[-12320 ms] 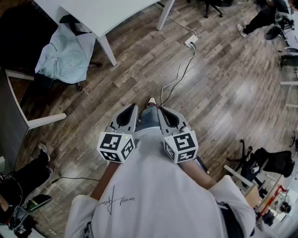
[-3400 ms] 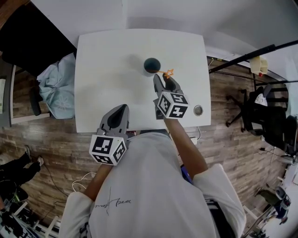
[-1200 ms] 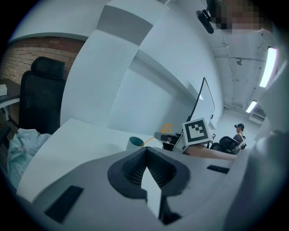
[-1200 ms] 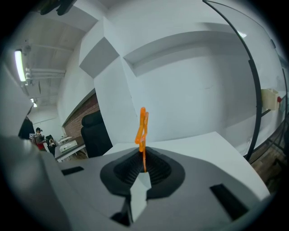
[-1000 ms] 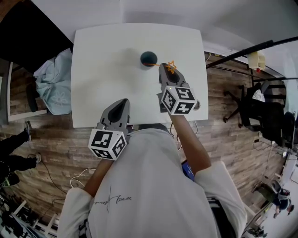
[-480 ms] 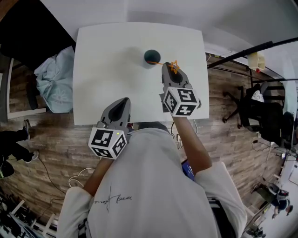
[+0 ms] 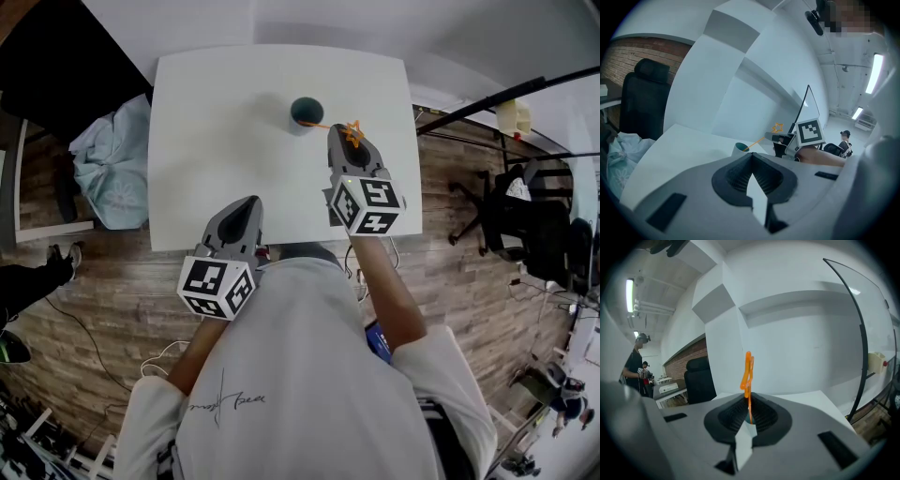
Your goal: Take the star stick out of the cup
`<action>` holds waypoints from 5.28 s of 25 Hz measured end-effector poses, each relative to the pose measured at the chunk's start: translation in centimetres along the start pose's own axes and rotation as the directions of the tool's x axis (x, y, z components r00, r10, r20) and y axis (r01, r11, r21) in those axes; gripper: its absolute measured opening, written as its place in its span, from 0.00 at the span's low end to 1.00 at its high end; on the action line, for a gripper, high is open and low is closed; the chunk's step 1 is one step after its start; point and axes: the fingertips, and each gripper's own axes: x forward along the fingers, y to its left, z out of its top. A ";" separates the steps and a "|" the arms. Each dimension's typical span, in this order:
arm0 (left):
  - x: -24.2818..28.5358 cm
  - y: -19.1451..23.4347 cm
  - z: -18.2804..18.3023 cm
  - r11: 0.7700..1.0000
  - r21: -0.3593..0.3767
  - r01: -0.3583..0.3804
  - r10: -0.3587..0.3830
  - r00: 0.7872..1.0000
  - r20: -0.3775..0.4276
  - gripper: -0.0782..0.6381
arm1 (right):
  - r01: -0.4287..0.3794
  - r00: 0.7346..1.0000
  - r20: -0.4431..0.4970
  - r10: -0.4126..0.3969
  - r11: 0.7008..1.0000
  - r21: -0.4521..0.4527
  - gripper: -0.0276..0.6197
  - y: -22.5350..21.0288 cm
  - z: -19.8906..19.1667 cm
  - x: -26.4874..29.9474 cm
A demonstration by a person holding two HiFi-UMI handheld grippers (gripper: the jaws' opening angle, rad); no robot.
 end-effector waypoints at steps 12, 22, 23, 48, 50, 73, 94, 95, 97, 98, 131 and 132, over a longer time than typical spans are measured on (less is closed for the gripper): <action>-1.0 -0.2 -0.3 1.000 0.008 0.012 -0.012 1.000 -0.004 0.10 | 0.016 1.000 0.019 -0.016 1.000 0.002 0.08 0.3 0.8 -1.8; -1.9 -1.0 -0.8 1.000 0.010 0.028 -0.028 1.000 -0.009 0.10 | 0.027 0.999 0.046 -0.027 1.000 0.000 0.08 0.5 1.3 -3.7; -2.0 -1.1 -0.9 1.000 0.012 0.029 -0.029 1.000 -0.010 0.10 | 0.030 0.998 0.048 -0.030 1.000 0.000 0.08 0.4 1.3 -3.9; -3.8 -1.5 -1.6 0.999 0.012 0.046 -0.045 0.999 -0.006 0.10 | 0.035 0.998 0.042 -0.036 0.999 0.032 0.08 1.5 -0.3 -6.8; -3.8 -1.5 -1.6 0.999 0.011 0.048 -0.048 0.999 -0.007 0.10 | 0.035 0.999 0.037 -0.037 0.999 0.034 0.08 1.7 -0.5 -7.0; -3.7 -1.0 -1.8 0.998 0.041 0.055 -0.055 0.998 -0.011 0.10 | 0.006 1.000 -0.031 -0.003 0.996 0.084 0.08 3.7 -3.9 -9.6; -3.7 -0.9 -1.8 0.997 0.053 0.056 -0.055 0.998 -0.009 0.10 | -0.036 0.995 -0.092 0.044 0.995 0.092 0.08 5.4 -6.0 -11.4; -3.7 -0.8 -1.7 0.997 0.052 0.055 -0.054 0.998 -0.009 0.10 | -0.040 0.994 -0.094 0.049 0.995 0.095 0.08 5.4 -6.1 -11.4; -3.7 -0.6 -1.7 0.997 0.049 0.051 -0.051 0.999 -0.008 0.10 | -0.050 0.993 -0.097 0.060 0.993 0.104 0.08 5.5 -6.2 -11.4; -3.8 -0.4 -1.7 0.998 0.048 0.049 -0.049 0.999 -0.008 0.10 | -0.056 0.993 -0.098 0.067 0.993 0.108 0.08 5.7 -6.3 -11.3; -3.5 1.3 -1.7 0.999 0.022 0.047 -0.047 0.998 -0.030 0.10 | -0.177 0.969 -0.153 0.192 0.978 0.107 0.08 7.8 -6.3 -10.5; -3.5 1.2 -1.8 0.999 0.021 0.048 -0.048 0.998 -0.031 0.10 | -0.176 0.969 -0.153 0.192 0.978 0.108 0.08 7.7 -6.4 -10.6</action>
